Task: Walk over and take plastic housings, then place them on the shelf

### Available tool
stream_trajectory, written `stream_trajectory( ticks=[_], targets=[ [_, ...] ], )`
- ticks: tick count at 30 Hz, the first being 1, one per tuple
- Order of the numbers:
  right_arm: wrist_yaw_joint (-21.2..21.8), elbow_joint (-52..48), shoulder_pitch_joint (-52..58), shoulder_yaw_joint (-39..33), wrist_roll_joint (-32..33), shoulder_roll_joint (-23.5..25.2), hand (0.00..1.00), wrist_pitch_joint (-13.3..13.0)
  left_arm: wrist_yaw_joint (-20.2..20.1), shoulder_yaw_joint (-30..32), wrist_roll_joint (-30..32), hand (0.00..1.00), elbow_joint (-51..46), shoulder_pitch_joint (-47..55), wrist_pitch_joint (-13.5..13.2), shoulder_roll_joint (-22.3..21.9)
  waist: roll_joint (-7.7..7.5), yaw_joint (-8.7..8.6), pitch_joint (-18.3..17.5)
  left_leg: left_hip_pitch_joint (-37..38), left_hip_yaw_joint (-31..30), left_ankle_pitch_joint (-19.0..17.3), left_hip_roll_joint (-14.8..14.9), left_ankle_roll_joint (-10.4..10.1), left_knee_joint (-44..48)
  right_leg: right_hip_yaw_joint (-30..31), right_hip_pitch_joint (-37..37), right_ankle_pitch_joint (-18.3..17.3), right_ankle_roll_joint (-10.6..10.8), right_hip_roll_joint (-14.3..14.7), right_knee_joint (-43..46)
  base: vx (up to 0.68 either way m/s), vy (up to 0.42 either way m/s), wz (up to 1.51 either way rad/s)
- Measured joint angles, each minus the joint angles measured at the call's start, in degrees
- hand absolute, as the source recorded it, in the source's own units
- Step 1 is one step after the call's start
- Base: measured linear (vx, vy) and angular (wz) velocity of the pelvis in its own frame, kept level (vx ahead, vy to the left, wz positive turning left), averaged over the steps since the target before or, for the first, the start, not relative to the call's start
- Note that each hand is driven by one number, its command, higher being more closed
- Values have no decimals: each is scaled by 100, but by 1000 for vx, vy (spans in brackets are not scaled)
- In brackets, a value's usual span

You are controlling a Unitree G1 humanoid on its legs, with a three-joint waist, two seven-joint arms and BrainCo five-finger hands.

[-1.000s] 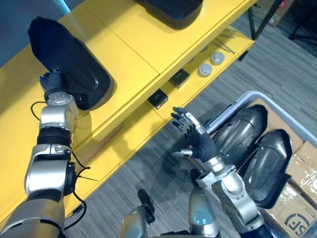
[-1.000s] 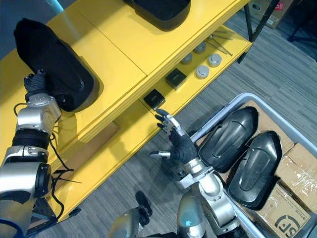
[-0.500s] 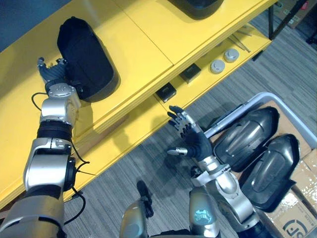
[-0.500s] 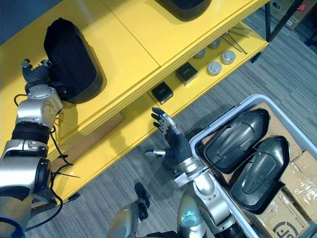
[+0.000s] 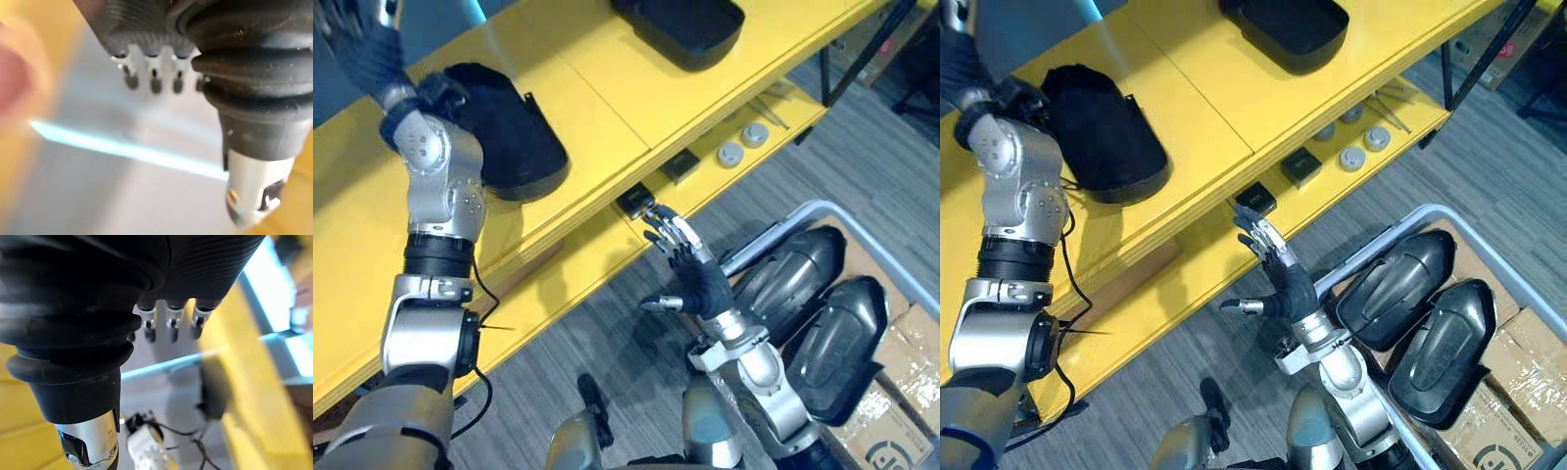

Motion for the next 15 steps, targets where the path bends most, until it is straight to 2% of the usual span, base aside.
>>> stream_trajectory(
  ticks=[3, 4, 5, 7, 8, 9, 11, 12, 15],
  targets=[
    [-11, 73, -290, -62, -109, 6, 0, -103, -189, 267, 241, 0, -1050, 1063, -38, -427, 54, 91, -283, 212, -130, 0, 3, 0, -81, -176, 328, 0, 5, -1, -120, 71, -3, 24],
    [-30, 217, -512, -132, -216, 36, 0, -139, -335, 413, 414, 0, -1591, 1865, -35, -720, 97, 242, -458, 287, -218, 0, 2, 0, -115, -295, 492, -1, 6, -3, -209, 38, -10, 30],
    [-44, 269, -587, -150, -215, 48, 0, -138, -387, 465, 469, 0, -1792, 2185, -41, -821, 111, 306, -521, 277, -289, 4, -3, -6, -115, -376, 538, -1, 6, -9, -241, 24, -18, 47],
    [-144, 614, -882, -144, -192, 145, 0, -82, -519, 724, 863, 0, -2552, 3557, -35, -1295, 119, 617, -622, 275, -545, 48, -20, -30, -125, -651, 790, -3, 7, -19, -399, -19, -20, 54],
    [-174, 733, -945, -142, -191, 180, 0, -44, -563, 778, 1010, 0, -2687, 3894, -34, -1437, 117, 692, -634, 274, -627, 65, -24, -41, -131, -731, 866, -3, 7, -19, -442, -30, -27, 62],
    [-268, 996, -1050, -136, -190, 270, 0, -3, -645, 823, 1192, 0, -2855, 4492, -14, -1724, 113, 857, -664, 272, -780, 108, -31, -52, -153, -904, 984, -6, 5, -13, -487, -39, -33, 61],
    [-413, 1431, -1310, -11, -186, 483, 0, 133, -708, 826, 1555, 0, -2964, 5342, 265, -2066, 103, 1172, -682, 259, -1024, 189, -49, -71, -233, -1184, 1114, -32, -12, -4, -541, -71, -38, 63],
    [-445, 1564, -1401, 62, -185, 564, 0, 147, -734, 823, 1576, 0, -2963, 5545, 364, -2144, 102, 1240, -717, 237, -1086, 236, -55, -89, -297, -1234, 1110, -39, -18, 0, -545, -64, -29, 52],
    [-647, 2391, -1993, 413, -222, 1064, 0, 387, -914, 755, 1590, 0, -2715, 6366, 914, -2544, 52, 1492, -826, 142, -1396, 503, -84, -122, -609, -1556, 1101, -61, -49, 17, -569, -53, -31, 51]
  ],
)
